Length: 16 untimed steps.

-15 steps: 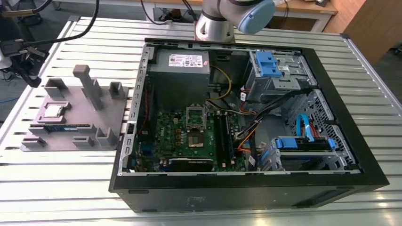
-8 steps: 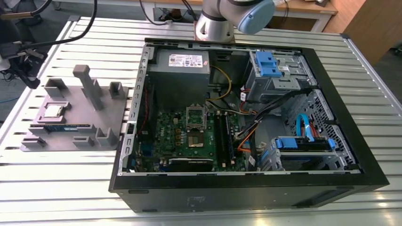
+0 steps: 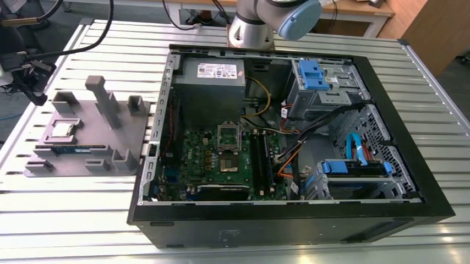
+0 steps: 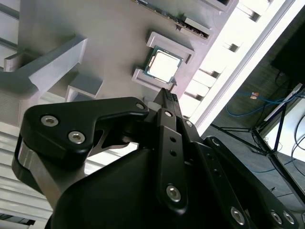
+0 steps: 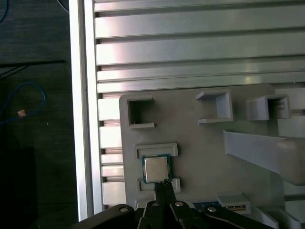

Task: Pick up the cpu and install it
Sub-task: 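Reach for the cpu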

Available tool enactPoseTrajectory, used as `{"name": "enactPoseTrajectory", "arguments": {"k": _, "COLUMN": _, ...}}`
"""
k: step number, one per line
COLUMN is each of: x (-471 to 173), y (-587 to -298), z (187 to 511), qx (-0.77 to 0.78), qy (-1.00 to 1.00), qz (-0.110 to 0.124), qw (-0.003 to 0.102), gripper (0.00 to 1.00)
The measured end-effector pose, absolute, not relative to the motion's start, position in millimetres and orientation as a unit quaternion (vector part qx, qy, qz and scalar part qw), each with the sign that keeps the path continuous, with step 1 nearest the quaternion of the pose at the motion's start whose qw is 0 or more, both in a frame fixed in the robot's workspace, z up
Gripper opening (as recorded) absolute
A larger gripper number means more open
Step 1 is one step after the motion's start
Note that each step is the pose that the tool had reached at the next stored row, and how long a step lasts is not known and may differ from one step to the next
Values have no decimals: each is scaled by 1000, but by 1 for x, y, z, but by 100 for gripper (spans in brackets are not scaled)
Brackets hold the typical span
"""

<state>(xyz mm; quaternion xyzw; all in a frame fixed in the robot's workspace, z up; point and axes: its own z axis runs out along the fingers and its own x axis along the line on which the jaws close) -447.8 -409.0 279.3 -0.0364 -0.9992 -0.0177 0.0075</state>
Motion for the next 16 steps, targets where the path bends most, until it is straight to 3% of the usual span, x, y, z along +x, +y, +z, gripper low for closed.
{"name": "enactPoseTrajectory", "arguments": {"k": 16, "x": -448, "y": -409, "z": 270, "qx": -23, "qy": -1000, "qz": -18, "qw": 8, "gripper": 11}}
